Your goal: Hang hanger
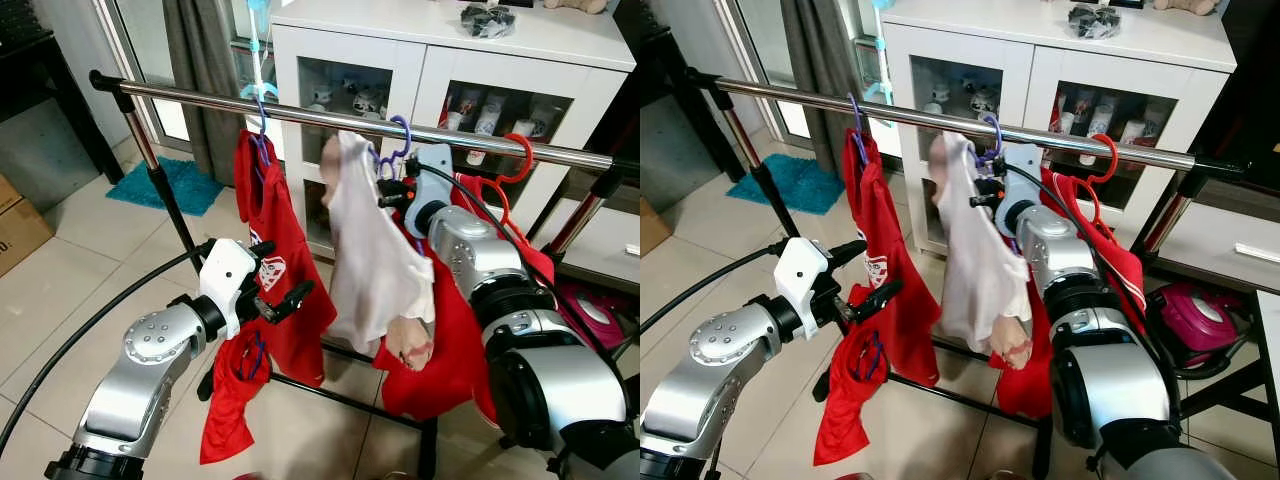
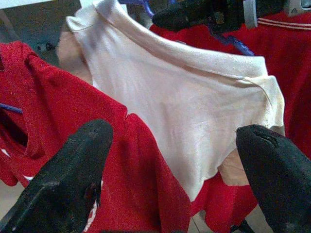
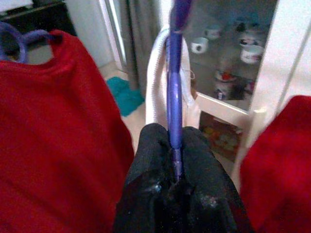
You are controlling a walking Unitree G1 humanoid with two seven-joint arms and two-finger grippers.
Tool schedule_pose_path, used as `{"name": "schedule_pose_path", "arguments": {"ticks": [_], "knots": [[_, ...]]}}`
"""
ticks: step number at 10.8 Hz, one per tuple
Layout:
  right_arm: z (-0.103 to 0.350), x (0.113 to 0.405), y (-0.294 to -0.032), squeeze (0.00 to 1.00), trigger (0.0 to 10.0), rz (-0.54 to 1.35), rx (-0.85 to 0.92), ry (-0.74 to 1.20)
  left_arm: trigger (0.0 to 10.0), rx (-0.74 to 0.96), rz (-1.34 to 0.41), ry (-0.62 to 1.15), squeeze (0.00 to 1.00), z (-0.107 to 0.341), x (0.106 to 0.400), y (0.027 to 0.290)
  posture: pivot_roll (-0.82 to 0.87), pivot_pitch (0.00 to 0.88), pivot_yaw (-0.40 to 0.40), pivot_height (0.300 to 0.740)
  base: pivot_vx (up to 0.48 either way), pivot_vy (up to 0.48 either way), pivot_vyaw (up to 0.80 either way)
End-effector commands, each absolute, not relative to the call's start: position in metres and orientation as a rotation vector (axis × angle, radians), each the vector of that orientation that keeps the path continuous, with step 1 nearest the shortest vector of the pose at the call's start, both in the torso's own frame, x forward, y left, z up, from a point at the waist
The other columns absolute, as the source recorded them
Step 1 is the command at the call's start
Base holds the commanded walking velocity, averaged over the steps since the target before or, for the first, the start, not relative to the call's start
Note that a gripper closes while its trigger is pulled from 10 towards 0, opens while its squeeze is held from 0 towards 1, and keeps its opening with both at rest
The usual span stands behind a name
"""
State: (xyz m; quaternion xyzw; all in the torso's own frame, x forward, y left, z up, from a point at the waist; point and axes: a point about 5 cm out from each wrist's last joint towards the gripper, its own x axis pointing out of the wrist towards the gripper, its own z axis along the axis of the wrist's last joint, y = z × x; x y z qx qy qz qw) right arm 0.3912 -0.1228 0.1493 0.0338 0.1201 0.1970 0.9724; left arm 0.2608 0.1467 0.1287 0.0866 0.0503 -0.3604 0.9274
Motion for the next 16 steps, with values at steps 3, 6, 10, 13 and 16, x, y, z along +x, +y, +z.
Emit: {"name": "schedule_pose_path", "arguments": {"ticks": [3, 6, 10, 13, 16], "knots": [[0.163, 0.389, -0.121, 0.00, 0.0, 0.441, 0.086, 0.149, 10.0, 0.190, -0.743, 0.078, 0.00, 0.132, 0.261, 0.143, 0.00, 0.000, 0.022, 0.740, 0.000, 0.000, 0.00], [0.188, 0.374, -0.146, 0.00, 0.0, 0.326, 0.034, -0.005, 10.0, 0.132, -0.616, 0.062, 0.00, 0.137, 0.271, 0.143, 0.01, 0.000, -0.012, 0.740, 0.000, 0.000, 0.00], [0.135, 0.296, -0.147, 0.00, 0.0, 0.236, 0.120, 0.116, 10.0, 0.060, -0.579, 0.091, 0.00, 0.130, 0.264, 0.143, -0.04, 0.000, 0.000, 0.740, 0.000, 0.000, 0.00], [0.126, 0.268, -0.153, 0.00, 0.0, 0.157, 0.194, 0.186, 10.0, 0.048, -0.602, 0.101, 0.00, 0.128, 0.261, 0.137, -0.05, 0.000, 0.002, 0.740, -0.198, 0.000, 0.00], [0.129, 0.268, -0.141, 0.00, 0.0, 0.269, 0.144, 0.202, 10.0, 0.042, -0.590, 0.105, 0.00, 0.128, 0.259, 0.141, -0.06, 0.000, -0.003, 0.740, -0.328, 0.000, 0.00]]}}
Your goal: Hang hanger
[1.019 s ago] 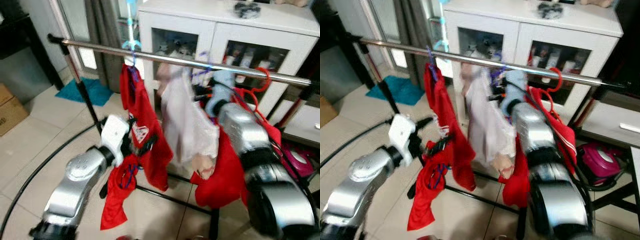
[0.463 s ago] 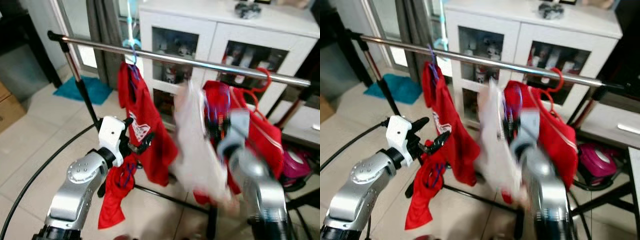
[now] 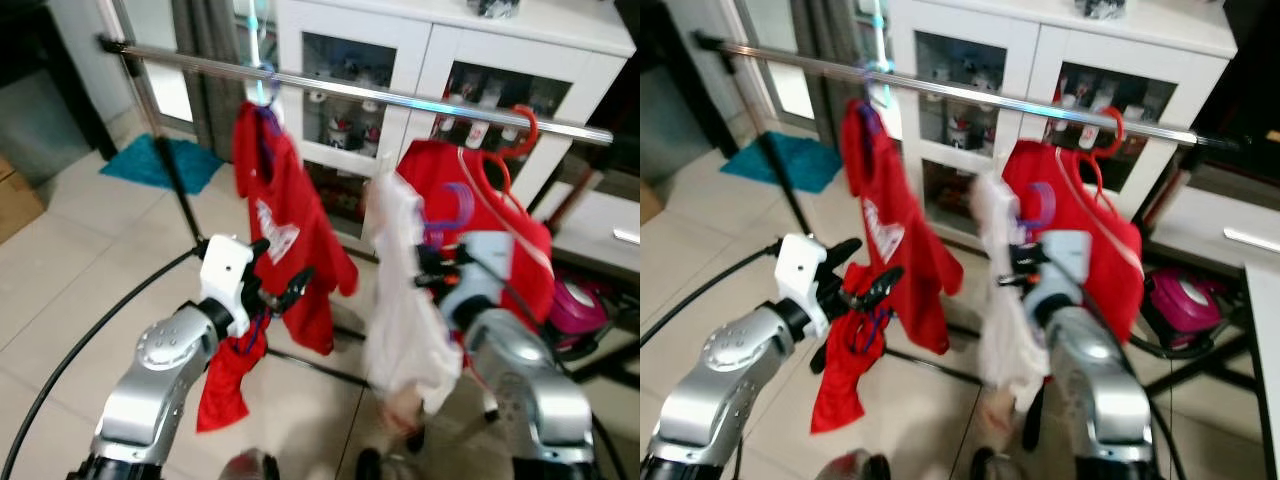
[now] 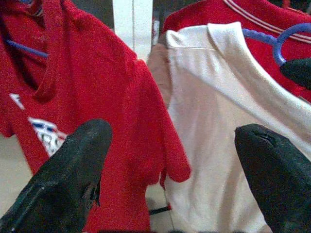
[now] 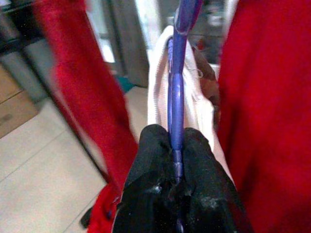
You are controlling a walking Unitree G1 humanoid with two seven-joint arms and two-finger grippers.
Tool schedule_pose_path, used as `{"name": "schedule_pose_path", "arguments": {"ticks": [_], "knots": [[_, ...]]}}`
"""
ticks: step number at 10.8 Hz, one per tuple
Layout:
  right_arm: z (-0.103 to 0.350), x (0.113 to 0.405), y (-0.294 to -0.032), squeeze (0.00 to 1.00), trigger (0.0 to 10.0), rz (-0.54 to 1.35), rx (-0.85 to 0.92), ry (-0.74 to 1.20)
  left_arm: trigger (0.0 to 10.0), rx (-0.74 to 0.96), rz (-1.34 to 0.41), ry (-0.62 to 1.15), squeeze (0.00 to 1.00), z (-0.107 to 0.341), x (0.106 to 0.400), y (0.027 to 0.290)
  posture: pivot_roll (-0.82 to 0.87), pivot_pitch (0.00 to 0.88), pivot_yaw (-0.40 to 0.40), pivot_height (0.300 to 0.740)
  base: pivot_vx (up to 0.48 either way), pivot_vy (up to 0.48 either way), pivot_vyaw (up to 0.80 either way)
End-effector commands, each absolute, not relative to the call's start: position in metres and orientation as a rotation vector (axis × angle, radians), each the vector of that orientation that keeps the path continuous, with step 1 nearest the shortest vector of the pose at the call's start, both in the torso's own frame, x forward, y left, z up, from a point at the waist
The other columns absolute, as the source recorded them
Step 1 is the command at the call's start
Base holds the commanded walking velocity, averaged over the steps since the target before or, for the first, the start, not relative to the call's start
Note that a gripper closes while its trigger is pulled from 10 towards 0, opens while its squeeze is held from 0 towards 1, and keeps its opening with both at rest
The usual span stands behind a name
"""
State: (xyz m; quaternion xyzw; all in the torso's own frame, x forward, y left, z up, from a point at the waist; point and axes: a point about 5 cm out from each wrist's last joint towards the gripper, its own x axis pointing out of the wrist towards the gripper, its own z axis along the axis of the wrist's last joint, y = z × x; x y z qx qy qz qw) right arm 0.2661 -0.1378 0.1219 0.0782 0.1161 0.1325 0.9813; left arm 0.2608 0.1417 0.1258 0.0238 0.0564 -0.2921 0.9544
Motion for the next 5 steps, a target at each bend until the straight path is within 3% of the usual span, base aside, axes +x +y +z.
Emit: {"name": "schedule_pose_path", "arguments": {"ticks": [1, 5], "knots": [[0.1306, 0.2647, -0.1397, 0.00, 0.0, 0.276, 0.156, 0.207, 10.0, 0.047, -0.599, 0.107, 0.00, 0.1277, 0.2610, 0.1396, -0.06, 0.000, -0.003, 0.740, -0.304, 0.000, 0.00], [0.1311, 0.2569, -0.1432, 0.00, 0.0, 0.276, 0.155, 0.215, 10.0, 0.038, -0.627, 0.106, 0.00, 0.1285, 0.2631, 0.1335, -0.08, 0.000, 0.019, 0.740, -0.295, 0.000, 0.00]]}}
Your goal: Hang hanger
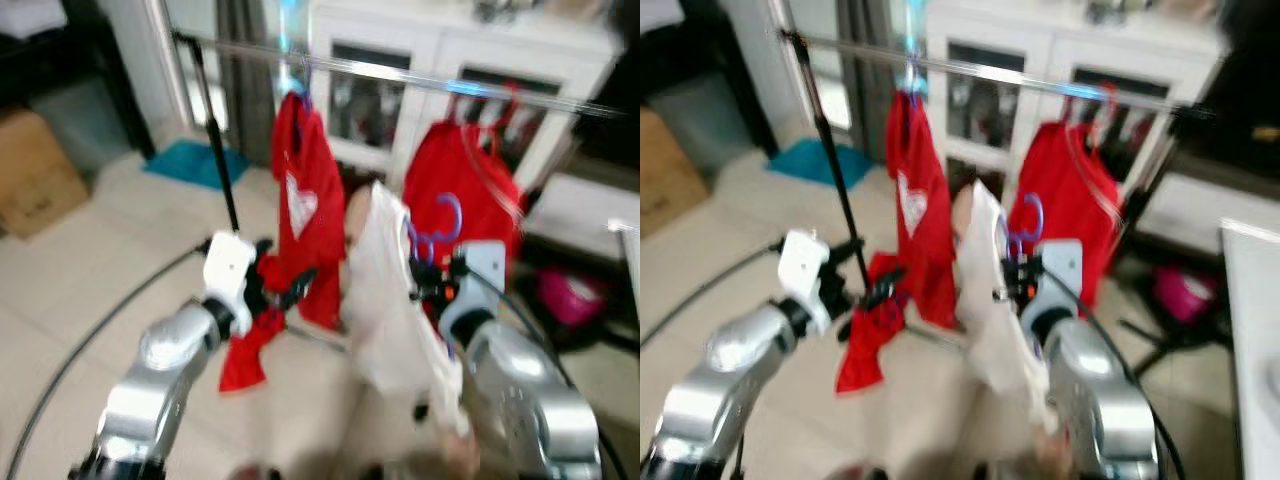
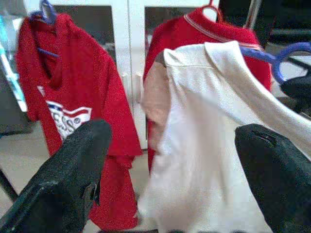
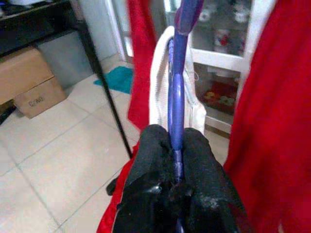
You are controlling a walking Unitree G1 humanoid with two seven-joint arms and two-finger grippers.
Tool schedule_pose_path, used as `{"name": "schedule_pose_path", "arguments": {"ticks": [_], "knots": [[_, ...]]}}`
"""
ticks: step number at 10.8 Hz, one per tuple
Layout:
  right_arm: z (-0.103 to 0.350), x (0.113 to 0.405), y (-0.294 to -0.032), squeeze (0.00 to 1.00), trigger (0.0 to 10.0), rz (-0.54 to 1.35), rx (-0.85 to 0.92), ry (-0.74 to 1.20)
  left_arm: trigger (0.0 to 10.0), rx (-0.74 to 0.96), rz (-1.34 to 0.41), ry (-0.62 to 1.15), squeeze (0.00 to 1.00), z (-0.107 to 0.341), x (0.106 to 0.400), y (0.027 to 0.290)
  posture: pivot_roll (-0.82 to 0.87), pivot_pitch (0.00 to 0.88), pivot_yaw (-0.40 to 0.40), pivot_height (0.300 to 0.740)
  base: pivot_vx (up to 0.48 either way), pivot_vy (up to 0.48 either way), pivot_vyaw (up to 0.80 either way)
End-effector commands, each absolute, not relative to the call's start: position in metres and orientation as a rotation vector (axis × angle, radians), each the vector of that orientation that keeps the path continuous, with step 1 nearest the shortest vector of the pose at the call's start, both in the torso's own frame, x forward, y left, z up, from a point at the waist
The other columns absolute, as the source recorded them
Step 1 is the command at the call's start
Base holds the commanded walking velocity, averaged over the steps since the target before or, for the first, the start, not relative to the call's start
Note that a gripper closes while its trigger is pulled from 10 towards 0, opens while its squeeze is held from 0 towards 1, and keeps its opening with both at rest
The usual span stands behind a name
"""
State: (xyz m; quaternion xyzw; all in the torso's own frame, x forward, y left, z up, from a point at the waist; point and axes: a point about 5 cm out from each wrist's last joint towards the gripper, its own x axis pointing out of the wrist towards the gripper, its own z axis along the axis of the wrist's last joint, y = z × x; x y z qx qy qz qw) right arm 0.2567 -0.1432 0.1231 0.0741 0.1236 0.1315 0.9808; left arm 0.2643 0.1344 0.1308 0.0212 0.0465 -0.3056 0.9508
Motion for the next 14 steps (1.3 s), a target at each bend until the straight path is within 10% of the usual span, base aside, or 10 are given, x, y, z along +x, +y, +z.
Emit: {"name": "schedule_pose_path", "arguments": {"ticks": [1, 3, 4, 5, 8, 10, 11, 12, 14], "knots": [[0.131, 0.262, -0.138, 0.00, 0.0, 0.295, 0.160, 0.215, 10.0, 0.043, -0.613, 0.087, 0.00, 0.135, 0.266, 0.135, -0.06, 0.000, 0.008, 0.740, -0.281, 0.000, 0.00], [0.133, 0.264, -0.120, 0.00, 0.0, 0.409, 0.154, 0.217, 10.0, 0.088, -0.528, 0.087, 0.00, 0.137, 0.267, 0.148, -0.03, 0.000, -0.010, 0.740, -0.131, 0.000, 0.00], [0.138, 0.265, -0.111, 0.00, 0.0, 0.488, 0.123, 0.192, 10.0, 0.103, -0.538, 0.082, 0.34, 0.138, 0.268, 0.150, -0.04, 0.000, -0.003, 0.740, 0.000, 0.000, 0.00], [0.146, 0.265, -0.105, 0.00, 0.0, 0.550, 0.127, 0.158, 10.0, 0.071, -0.554, 0.045, 1.00, 0.144, 0.272, 0.146, -0.05, 0.000, 0.007, 0.740, 0.000, 0.000, 0.00], [0.170, 0.267, -0.087, 0.00, 0.0, 0.688, 0.040, 0.026, 10.0, -0.062, -0.554, -0.028, 1.00, 0.168, 0.300, 0.127, -0.07, 0.000, 0.032, 0.740, 0.000, 0.000, 0.00], [0.174, 0.267, -0.078, 0.00, 0.0, 0.760, 0.018, 0.003, 10.0, -0.044, -0.562, -0.007, 0.00, 0.165, 0.308, 0.125, -0.04, 0.000, 0.009, 0.740, 0.000, 0.000, 0.00], [0.177, 0.267, -0.073, 0.00, 0.0, 0.805, 0.004, -0.011, 9.5, -0.049, -0.553, 0.029, 0.00, 0.161, 0.310, 0.124, -0.04, 0.000, -0.001, 0.740, 0.000, 0.000, 0.00], [0.176, 0.268, -0.072, 0.00, 0.0, 0.814, -0.007, -0.012, 1.6, -0.042, -0.569, 0.043, 0.00, 0.157, 0.309, 0.121, -0.04, 0.000, -0.014, 0.740, 0.000, 0.000, 0.00], [0.180, 0.267, -0.072, 0.00, 0.0, 0.828, -0.013, -0.025, 0.0, -0.072, -0.652, 0.018, 0.00, 0.159, 0.306, 0.110, -0.04, 0.000, -0.007, 0.740, 0.000, 0.000, 0.00]]}}
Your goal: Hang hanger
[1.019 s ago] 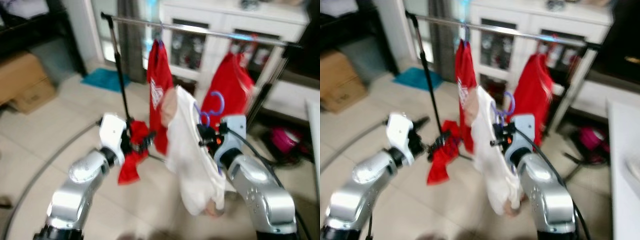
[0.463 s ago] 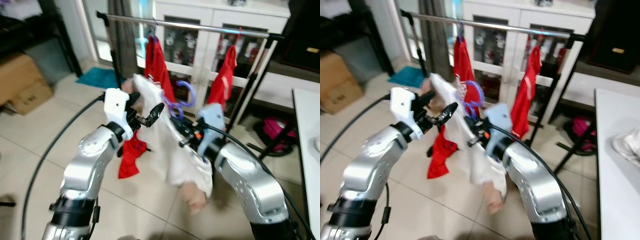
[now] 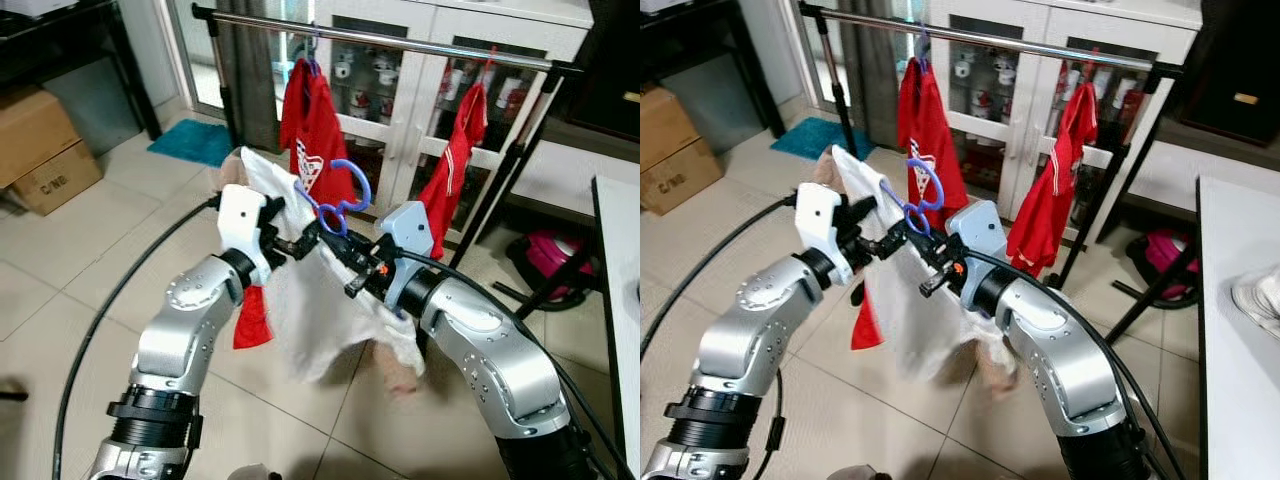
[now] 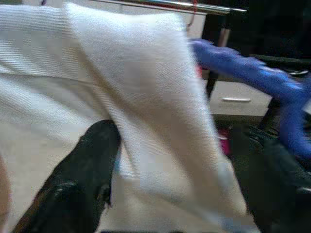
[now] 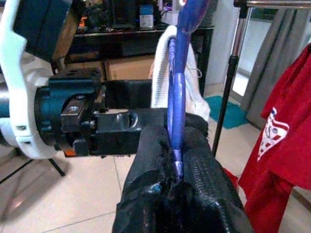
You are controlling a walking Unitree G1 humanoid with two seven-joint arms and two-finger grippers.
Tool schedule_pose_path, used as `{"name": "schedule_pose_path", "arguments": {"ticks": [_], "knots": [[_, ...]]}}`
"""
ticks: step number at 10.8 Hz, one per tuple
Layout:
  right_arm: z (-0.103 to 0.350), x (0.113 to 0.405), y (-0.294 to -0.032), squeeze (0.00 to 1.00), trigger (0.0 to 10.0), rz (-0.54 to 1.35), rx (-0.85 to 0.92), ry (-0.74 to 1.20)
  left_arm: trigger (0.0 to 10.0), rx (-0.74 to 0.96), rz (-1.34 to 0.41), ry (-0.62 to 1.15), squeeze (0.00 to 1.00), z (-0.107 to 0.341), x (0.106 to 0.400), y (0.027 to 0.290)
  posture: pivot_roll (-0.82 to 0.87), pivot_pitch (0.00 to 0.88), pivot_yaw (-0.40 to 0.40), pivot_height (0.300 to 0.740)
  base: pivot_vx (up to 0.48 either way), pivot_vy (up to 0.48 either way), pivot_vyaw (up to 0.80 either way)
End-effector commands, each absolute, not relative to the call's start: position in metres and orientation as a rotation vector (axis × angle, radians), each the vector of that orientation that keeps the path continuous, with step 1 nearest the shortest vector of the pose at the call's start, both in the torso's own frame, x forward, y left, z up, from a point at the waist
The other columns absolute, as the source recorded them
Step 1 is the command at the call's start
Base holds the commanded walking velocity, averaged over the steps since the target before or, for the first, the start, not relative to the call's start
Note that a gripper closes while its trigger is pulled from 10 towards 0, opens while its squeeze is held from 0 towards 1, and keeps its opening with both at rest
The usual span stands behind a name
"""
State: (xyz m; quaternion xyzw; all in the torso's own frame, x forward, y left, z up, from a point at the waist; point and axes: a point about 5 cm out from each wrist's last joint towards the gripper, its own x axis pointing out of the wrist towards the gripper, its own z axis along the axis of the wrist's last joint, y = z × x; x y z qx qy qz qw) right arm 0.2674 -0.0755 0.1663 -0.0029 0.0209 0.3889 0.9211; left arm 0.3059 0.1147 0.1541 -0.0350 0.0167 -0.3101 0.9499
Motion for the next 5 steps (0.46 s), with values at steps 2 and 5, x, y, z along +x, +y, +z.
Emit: {"name": "schedule_pose_path", "arguments": {"ticks": [2, 5], "knots": [[0.1772, 0.2659, -0.0736, 0.00, 0.0, 0.818, -0.026, -0.024, 0.5, -0.082, -0.696, 0.010, 0.00, 0.1580, 0.3047, 0.1050, -0.07, 0.000, 0.018, 0.740, 0.000, 0.000, 0.00], [0.1771, 0.2650, -0.0740, 0.00, 0.0, 0.816, -0.013, -0.034, 0.0, -0.051, -0.631, 0.010, 0.00, 0.1583, 0.3138, 0.1095, -0.06, 0.000, 0.016, 0.740, 0.000, 0.000, 0.00]]}}
